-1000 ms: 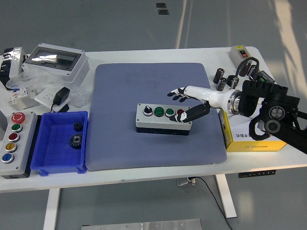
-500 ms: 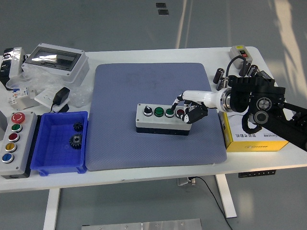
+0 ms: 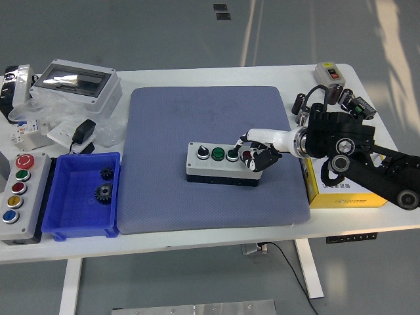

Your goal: Pick up the button,place it on the desk,press the button,press the button

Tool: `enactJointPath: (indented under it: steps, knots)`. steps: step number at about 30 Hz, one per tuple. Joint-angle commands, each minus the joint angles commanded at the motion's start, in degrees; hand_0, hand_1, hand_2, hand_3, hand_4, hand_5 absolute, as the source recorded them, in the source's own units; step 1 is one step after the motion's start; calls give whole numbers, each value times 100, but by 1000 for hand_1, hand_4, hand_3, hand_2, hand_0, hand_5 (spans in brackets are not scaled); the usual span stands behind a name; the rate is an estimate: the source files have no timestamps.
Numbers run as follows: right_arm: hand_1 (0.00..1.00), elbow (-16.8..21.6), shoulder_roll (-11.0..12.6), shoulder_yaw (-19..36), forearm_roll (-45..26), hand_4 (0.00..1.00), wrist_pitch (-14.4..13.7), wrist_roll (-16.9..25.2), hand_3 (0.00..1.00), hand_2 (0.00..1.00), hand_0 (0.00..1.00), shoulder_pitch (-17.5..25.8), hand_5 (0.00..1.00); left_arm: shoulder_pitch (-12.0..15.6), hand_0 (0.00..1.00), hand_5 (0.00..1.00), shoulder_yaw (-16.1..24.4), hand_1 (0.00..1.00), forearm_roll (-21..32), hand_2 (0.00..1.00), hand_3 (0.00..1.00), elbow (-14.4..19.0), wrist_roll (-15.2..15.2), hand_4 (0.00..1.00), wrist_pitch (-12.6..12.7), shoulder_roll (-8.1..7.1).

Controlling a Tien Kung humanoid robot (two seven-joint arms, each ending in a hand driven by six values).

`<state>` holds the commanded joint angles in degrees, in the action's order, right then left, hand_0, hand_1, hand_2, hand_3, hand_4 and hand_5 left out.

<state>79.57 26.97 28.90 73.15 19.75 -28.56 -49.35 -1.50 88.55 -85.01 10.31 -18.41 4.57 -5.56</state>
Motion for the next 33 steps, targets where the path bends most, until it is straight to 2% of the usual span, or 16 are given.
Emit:
enactJointPath:
  steps: [5, 13, 16, 18, 23, 29, 31, 32, 33]
  knots:
    - [72, -46, -27, -13, 9, 213, -109, 75, 773, 202, 2, 27, 100, -7, 634, 200, -22, 579, 22, 534, 592, 0, 10, 594, -3, 2]
    - [70, 544, 231, 905, -221, 214, 167, 220, 771, 201, 2, 289, 101, 21, 634, 198, -37, 579, 46, 534, 592, 0, 10, 593, 1, 9]
    - [70, 689, 283, 1289, -126, 219, 184, 279, 769, 199, 2, 552, 100, 26, 634, 199, -43, 580, 52, 533, 592, 0, 14, 593, -1, 16]
    - [70, 763, 214, 1605, 94, 219, 85, 358, 769, 199, 2, 816, 100, 35, 634, 199, -50, 580, 55, 533, 592, 0, 15, 593, -2, 29]
    - [68, 656, -294, 2478, 572, 229, -501, 878, 756, 195, 2, 1619, 100, 61, 634, 200, -88, 580, 83, 533, 592, 0, 35, 594, -8, 94]
    - [69, 525, -1026, 3563, 274, 261, -1813, 2163, 752, 196, 2, 2775, 119, 96, 634, 199, -84, 579, 75, 532, 591, 0, 66, 595, -8, 150]
    - [69, 476, -1199, 3850, 261, 261, -2225, 2575, 752, 196, 2, 3103, 119, 104, 634, 199, -71, 579, 56, 532, 591, 0, 69, 595, -11, 167]
    - [67, 429, -1252, 3971, 265, 303, -2417, 2765, 732, 198, 2, 3247, 150, 107, 634, 200, -69, 579, 49, 533, 591, 0, 71, 594, -14, 175]
    - [67, 364, -1293, 4101, 262, 303, -2657, 3006, 732, 198, 2, 3410, 150, 109, 634, 200, -63, 579, 40, 533, 591, 0, 73, 594, -16, 182]
